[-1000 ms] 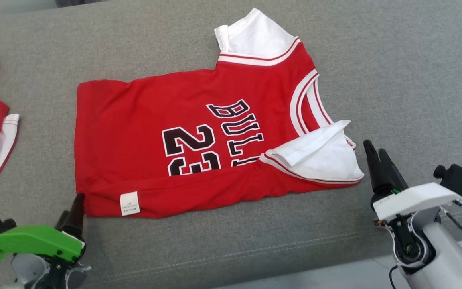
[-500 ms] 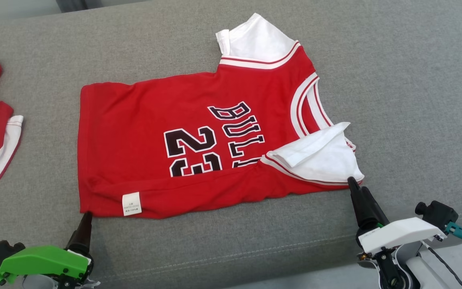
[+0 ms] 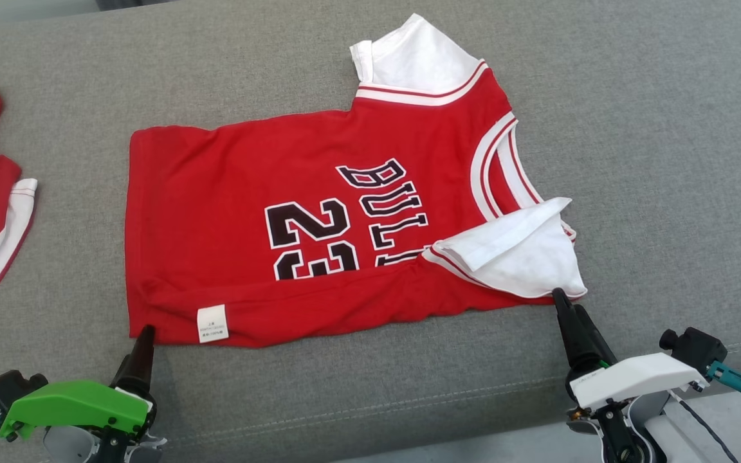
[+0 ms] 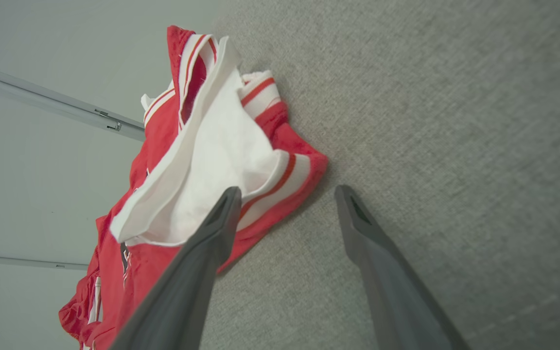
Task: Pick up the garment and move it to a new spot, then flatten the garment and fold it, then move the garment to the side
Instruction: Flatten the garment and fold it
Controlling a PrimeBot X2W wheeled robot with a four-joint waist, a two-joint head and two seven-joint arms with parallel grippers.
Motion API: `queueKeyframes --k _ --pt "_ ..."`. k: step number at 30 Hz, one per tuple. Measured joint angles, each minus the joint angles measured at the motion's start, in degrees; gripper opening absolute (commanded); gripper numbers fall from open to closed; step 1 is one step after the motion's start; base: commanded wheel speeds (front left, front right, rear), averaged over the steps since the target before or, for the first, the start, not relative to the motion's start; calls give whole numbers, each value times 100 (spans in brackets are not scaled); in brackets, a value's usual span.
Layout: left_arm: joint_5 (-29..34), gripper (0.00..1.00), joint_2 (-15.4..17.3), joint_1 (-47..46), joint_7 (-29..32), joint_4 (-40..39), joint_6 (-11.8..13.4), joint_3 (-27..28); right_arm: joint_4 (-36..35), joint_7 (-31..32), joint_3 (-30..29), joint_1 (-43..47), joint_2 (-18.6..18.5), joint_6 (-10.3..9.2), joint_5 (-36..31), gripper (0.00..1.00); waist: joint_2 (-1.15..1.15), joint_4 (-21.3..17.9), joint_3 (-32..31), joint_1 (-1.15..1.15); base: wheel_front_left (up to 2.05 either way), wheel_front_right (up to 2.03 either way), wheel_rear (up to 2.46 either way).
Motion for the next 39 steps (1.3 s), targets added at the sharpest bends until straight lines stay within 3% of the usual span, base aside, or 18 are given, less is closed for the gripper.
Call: queueKeyframes --k 8,16,19,21,25,27,39 --pt "-32 80 8 -35 -51 120 -57 -23 105 -25 -69 -152 11 11 8 100 0 -2 11 0 0 0 0" --pt "-68 75 5 -153 -47 182 -129 -169 220 -25 -79 -311 10 43 8 99 0 2 -12 0 0 0 0" --pt "-80 61 -15 -165 -38 199 -186 -253 261 -25 -78 -355 10 44 8 70 0 6 -20 0 0 0 0" --pt "-131 43 -23 -177 -4 216 -201 -301 292 -26 -75 -355 11 45 8 41 0 9 -26 0 0 0 0" --pt "-266 17 -42 -180 8 255 -249 -353 331 -36 -56 -359 14 51 10 2 0 16 -35 0 0 0 0" --pt "-282 0 -46 -180 8 271 -255 -356 341 -38 -46 -370 27 53 36 0 0 17 -38 0 0 0 0" --pt "-381 0 -67 -266 -68 118 -410 -330 336 -37 -47 -508 26 100 108 0 0 24 -67 0 0 0 0"
